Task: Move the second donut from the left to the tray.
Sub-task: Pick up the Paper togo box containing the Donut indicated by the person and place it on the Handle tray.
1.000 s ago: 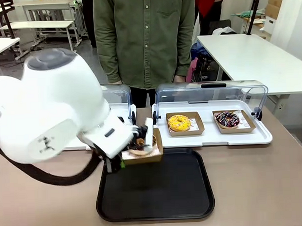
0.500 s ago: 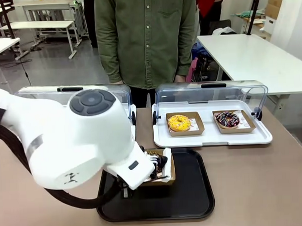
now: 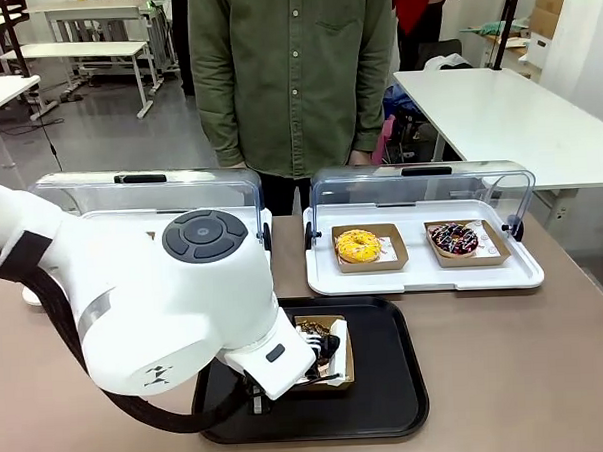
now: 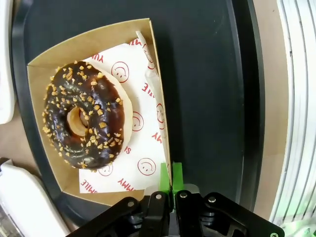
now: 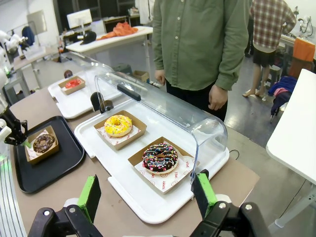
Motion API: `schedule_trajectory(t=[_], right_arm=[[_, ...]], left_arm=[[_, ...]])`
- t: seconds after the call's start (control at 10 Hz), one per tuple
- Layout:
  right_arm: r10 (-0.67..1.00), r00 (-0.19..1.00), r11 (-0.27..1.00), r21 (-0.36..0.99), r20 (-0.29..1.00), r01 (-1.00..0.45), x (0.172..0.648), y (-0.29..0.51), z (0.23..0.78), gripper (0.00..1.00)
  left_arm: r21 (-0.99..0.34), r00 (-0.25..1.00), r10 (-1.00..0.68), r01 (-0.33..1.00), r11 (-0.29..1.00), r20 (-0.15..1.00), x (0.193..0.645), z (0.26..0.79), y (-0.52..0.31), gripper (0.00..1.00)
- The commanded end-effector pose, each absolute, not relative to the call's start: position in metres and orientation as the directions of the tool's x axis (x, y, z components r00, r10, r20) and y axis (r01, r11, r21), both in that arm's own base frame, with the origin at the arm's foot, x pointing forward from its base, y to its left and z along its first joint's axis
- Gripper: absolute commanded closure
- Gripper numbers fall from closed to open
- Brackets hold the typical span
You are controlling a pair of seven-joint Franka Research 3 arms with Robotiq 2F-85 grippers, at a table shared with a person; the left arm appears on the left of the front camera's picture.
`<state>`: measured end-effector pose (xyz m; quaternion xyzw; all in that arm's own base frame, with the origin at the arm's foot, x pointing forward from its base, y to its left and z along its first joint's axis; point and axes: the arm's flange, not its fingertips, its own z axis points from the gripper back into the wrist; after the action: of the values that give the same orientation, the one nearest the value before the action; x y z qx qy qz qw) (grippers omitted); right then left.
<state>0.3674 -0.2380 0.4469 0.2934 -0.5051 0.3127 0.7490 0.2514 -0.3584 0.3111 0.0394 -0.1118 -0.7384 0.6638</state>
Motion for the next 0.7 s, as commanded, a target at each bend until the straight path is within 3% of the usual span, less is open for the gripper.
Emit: schedule_trajectory(t=[0.0,0.3,0.4,0.5,0.6], right_arm=[[0.168,0.273,0.629,0.110,0.947,-0.769,0.369,-0.238,0.449,0.00],[0.168,0.273,0.629,0.110,0.947,-0.769,0.369,-0.238,0.449,0.00],[0.168,0.273,0.629,0.110,0.947,-0.769,0.369,-0.238,0.449,0.00],[0.168,0.273,0.629,0.110,0.947,-0.769,0.369,-0.238,0.449,0.00],[0.168,0.273,0.629,0.110,0.947,-0.769,0.369,-0.238,0.449,0.00]], left_arm=[[0.236,-0.128,-0.988,0.966,-0.103,0.092,0.250,0.307,-0.352,0.98],[0.216,-0.124,-0.988,0.971,-0.103,0.087,0.252,0.305,-0.354,0.98],[0.229,-0.133,-0.988,0.967,-0.112,0.079,0.251,0.307,-0.354,0.40],[0.225,-0.133,-0.988,0.968,-0.112,0.083,0.251,0.309,-0.354,0.41],[0.226,-0.130,-0.988,0.968,-0.108,0.086,0.251,0.315,-0.352,0.00]])
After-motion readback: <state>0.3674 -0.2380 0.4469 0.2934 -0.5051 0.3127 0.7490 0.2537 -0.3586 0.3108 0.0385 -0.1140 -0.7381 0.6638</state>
